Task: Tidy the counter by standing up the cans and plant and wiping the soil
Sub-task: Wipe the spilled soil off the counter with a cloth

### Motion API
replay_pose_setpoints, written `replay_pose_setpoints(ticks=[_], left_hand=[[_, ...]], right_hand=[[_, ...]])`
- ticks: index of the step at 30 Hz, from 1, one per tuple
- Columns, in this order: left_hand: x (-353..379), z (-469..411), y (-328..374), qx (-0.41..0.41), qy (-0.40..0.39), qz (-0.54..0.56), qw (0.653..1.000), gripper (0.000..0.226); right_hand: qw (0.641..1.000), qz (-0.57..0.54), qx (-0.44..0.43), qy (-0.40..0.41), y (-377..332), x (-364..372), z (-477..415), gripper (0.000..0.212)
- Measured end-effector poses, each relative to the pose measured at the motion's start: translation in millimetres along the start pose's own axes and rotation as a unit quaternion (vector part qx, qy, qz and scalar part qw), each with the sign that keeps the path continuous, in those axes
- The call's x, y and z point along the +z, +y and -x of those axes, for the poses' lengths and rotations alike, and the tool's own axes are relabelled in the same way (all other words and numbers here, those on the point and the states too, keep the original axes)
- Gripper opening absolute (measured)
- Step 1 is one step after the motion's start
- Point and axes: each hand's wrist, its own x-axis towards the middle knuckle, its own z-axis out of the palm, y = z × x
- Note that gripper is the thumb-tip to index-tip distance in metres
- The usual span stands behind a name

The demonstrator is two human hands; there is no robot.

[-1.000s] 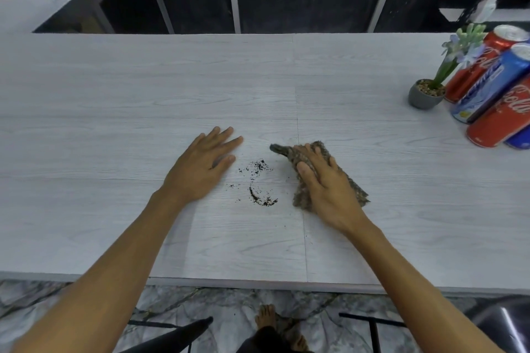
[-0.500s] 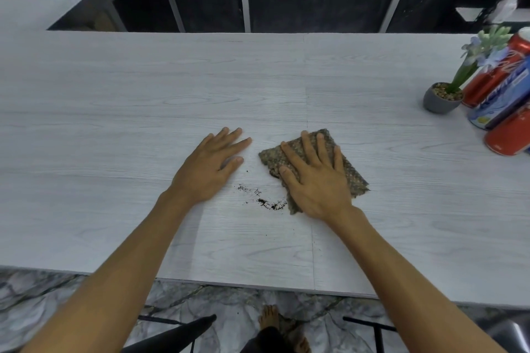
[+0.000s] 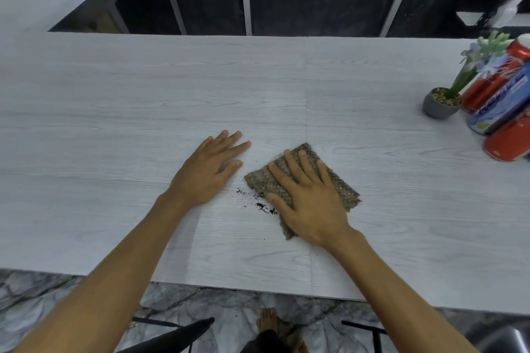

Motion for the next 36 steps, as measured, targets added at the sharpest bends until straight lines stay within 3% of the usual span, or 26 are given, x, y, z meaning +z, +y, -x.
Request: replay_pose_setpoints(ticks=[3,8,11,16,19,24,31,36], left_hand=[[0.4,0.8,0.5,-0.002,0.000,-0.002,1.000,0.044],[-0.4,-0.7,2.6,-0.008,0.002,-0.009,1.000,0.044],[-0.9,-0.2,1.0,-0.007,0.001,-0.007,1.000,0.044],[-0.7,-1.6,1.7,-0.001,-0.001,-0.013,1.000,0.045],[-0.4,-0.3,1.2,-0.003,-0.004,-0.010,1.000,0.045],[-0.8,-0.3,0.7,-0.001,-0.004,-0.016,1.000,0.044],[-1.7,0.1,1.6,0.002,-0.007,-0.011,1.000,0.047],[-1.9,-0.7,1.2,-0.004,-0.005,0.001,1.000,0.044]], right_hand=[[0.995,-0.079,-0.012,0.055,11.7,-3.5,7.3,0.055],[0.963,-0.233,0.100,0.087,27.6,-18.6,-16.2,0.048],[0.980,-0.169,0.099,0.033,26.6,-15.6,-38.3,0.051],[1.000,-0.015,0.004,-0.014,2.4,-2.0,-39.1,0.063],[0.999,-0.008,-0.022,-0.027,17.2,-4.8,-22.3,0.062],[0.998,0.023,0.055,-0.018,35.3,-8.6,-41.5,0.058],[0.999,0.013,-0.033,-0.034,19.8,-4.8,-27.3,0.054],[0.999,0.012,0.035,-0.019,34.4,-8.3,-45.2,0.060]])
